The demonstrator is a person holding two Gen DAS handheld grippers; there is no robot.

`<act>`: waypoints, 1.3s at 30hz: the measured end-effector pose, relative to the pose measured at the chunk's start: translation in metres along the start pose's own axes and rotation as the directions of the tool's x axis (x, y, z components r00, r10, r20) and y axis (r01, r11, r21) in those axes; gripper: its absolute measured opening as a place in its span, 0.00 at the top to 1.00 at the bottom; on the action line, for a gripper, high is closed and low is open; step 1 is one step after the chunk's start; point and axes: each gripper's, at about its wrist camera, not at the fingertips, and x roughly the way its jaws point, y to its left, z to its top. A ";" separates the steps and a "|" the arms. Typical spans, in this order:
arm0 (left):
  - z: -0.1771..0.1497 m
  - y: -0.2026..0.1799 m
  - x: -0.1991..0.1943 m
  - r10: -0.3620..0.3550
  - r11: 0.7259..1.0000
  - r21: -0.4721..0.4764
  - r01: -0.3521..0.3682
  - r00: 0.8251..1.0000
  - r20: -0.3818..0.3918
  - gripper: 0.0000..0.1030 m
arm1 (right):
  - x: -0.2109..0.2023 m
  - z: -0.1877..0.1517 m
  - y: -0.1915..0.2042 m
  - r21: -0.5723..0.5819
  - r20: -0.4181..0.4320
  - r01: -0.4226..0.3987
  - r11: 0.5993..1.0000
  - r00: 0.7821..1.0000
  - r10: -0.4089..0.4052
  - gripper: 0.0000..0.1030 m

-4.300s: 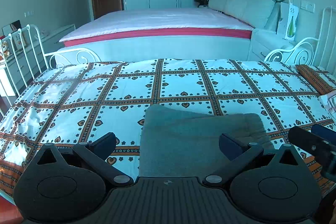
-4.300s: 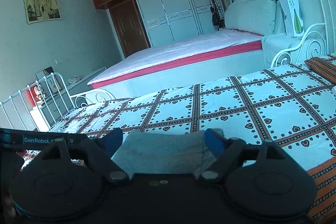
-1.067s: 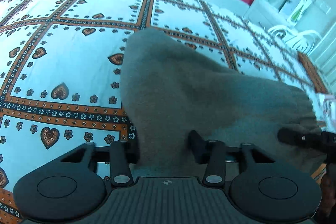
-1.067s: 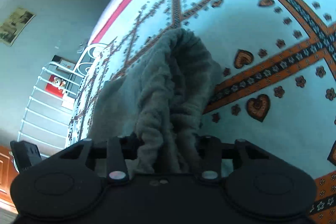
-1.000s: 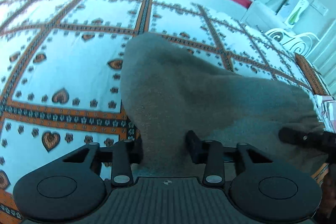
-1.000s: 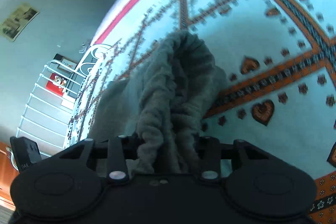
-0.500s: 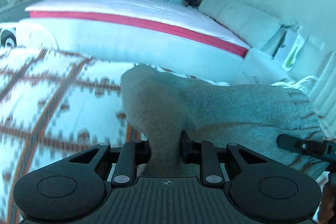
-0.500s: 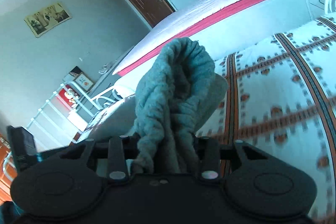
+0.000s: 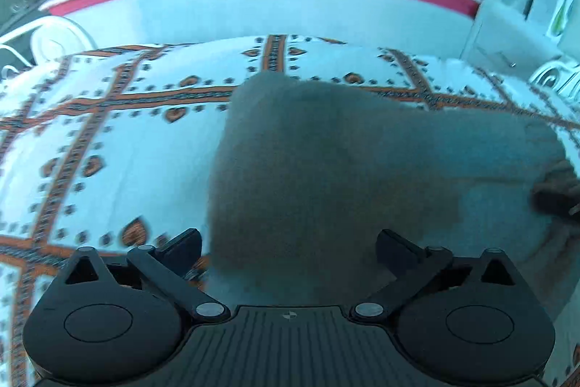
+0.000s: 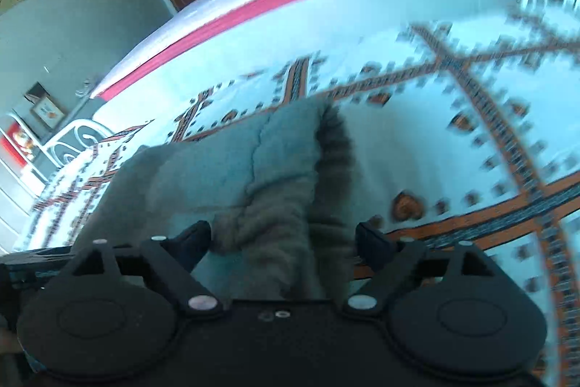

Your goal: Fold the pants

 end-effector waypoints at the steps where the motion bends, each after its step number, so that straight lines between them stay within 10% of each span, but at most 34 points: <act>1: -0.002 0.000 -0.009 0.023 1.000 0.013 -0.023 1.000 0.002 0.01 | -0.014 -0.001 0.002 0.000 0.031 0.025 1.000 0.999 -0.025 0.16; 17: -0.090 -0.011 -0.255 0.106 0.994 -0.035 -0.101 0.973 0.206 0.00 | -0.247 -0.103 0.078 -0.083 0.289 -0.063 0.995 0.954 0.085 0.06; 39: -0.176 -0.029 -0.396 -0.024 0.999 -0.012 0.030 0.930 0.366 0.00 | -0.378 -0.183 0.125 -0.179 0.440 -0.122 0.976 0.877 0.190 0.06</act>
